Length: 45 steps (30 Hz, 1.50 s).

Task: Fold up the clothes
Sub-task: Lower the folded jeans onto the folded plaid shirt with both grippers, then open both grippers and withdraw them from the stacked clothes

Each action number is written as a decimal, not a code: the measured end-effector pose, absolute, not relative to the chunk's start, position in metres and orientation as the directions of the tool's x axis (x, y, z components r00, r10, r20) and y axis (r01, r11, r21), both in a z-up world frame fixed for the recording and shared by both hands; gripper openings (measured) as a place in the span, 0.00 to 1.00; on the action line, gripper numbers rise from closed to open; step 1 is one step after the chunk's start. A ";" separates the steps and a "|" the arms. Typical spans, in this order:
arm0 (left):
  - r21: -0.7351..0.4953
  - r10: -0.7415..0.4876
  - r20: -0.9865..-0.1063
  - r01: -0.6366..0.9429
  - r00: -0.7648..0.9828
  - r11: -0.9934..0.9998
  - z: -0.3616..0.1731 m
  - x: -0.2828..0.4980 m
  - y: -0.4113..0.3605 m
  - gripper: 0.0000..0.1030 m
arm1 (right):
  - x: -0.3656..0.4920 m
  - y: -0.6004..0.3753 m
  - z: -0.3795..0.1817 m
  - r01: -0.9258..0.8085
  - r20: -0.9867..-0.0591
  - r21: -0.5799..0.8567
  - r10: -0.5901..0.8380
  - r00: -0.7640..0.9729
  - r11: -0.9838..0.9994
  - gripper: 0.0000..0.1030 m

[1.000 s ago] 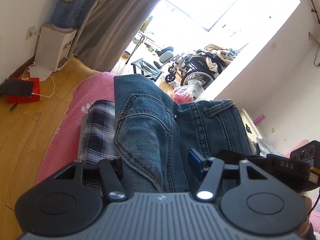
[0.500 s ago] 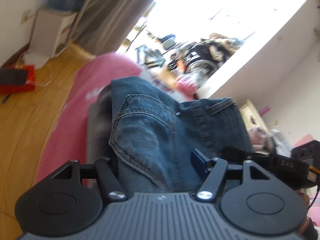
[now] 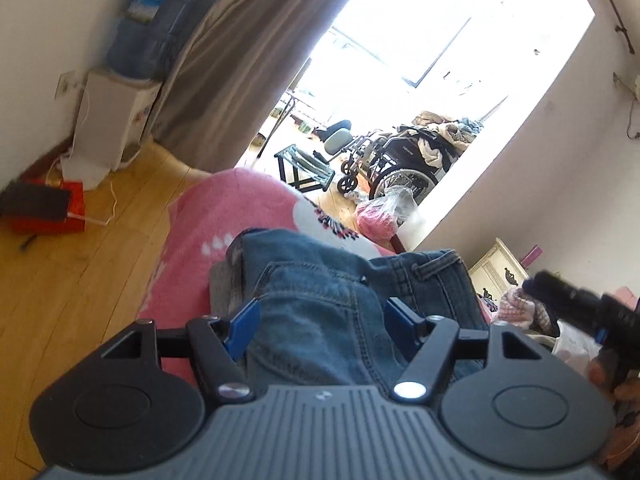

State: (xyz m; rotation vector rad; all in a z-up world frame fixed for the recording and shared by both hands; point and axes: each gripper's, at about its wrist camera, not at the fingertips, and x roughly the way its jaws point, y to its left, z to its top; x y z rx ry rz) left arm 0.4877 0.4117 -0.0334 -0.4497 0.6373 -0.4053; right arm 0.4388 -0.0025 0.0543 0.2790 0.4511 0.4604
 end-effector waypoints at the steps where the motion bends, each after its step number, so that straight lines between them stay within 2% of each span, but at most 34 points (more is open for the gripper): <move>1: -0.501 -0.491 -0.475 0.234 0.730 0.833 -0.033 0.492 0.403 0.67 | 0.442 0.013 0.064 -0.401 -0.339 0.313 0.496 0.799 0.861 0.39; 4: -0.431 -0.471 -0.497 0.264 0.729 0.863 -0.036 0.504 0.376 0.66 | 0.461 0.064 0.075 -0.472 -0.362 0.178 0.504 0.785 0.863 0.30; 6: -0.381 -0.439 -0.518 0.261 0.734 0.887 -0.044 0.509 0.367 0.66 | 0.477 0.088 0.058 -0.464 -0.448 0.092 0.453 0.771 0.881 0.14; 7: -0.365 -0.430 -0.523 0.263 0.736 0.893 -0.047 0.510 0.364 0.65 | 0.484 0.095 0.046 -0.444 -0.496 0.050 0.408 0.766 0.895 0.12; 9: -0.385 -0.456 -0.503 0.282 0.734 0.879 -0.051 0.505 0.364 0.63 | 0.491 0.089 0.013 -0.370 -0.580 -0.015 0.294 0.760 0.929 0.01; 11: -0.387 -0.469 -0.489 0.299 0.735 0.872 -0.055 0.502 0.360 0.63 | 0.479 0.073 -0.006 -0.330 -0.594 0.027 0.281 0.754 0.944 0.01; 16: -0.288 -0.422 -0.515 0.313 0.746 0.905 -0.063 0.499 0.342 0.66 | 0.458 0.068 -0.022 -0.301 -0.545 0.058 0.282 0.789 0.952 0.01; 21: -0.234 -0.386 -0.517 0.308 0.764 0.922 -0.040 0.477 0.335 0.66 | 0.456 0.062 -0.007 -0.323 -0.513 0.107 0.330 0.792 0.940 0.02; 24: -0.223 -0.399 -0.486 0.331 0.778 0.917 -0.023 0.446 0.331 0.66 | 0.425 0.054 0.011 -0.360 -0.467 0.119 0.372 0.802 0.925 0.07; 26: -0.187 -0.403 -0.482 0.358 0.778 0.915 -0.017 0.424 0.322 0.66 | 0.399 0.053 0.021 -0.394 -0.440 0.107 0.399 0.805 0.913 0.07; 31: -0.084 -0.370 -0.562 0.394 0.740 0.915 -0.039 0.404 0.294 0.68 | 0.372 0.067 0.006 -0.452 -0.497 0.013 0.398 0.771 0.892 0.07; 34: -0.058 -0.340 -0.561 0.374 0.755 0.926 -0.037 0.404 0.288 0.68 | 0.380 0.070 -0.013 -0.428 -0.547 0.001 0.359 0.756 0.904 0.07; 40: -0.069 -0.268 -0.559 0.278 0.785 0.958 0.001 0.369 0.290 0.68 | 0.346 0.060 0.027 -0.381 -0.514 0.098 0.374 0.772 0.919 0.08; 43: -0.124 -0.251 -0.599 0.221 0.761 0.967 0.011 0.331 0.287 0.71 | 0.313 0.049 0.027 -0.344 -0.552 0.192 0.391 0.737 0.919 0.13; 45: -0.148 -0.233 -0.632 0.180 0.739 0.973 0.014 0.304 0.283 0.73 | 0.290 0.045 0.022 -0.316 -0.584 0.229 0.390 0.712 0.921 0.21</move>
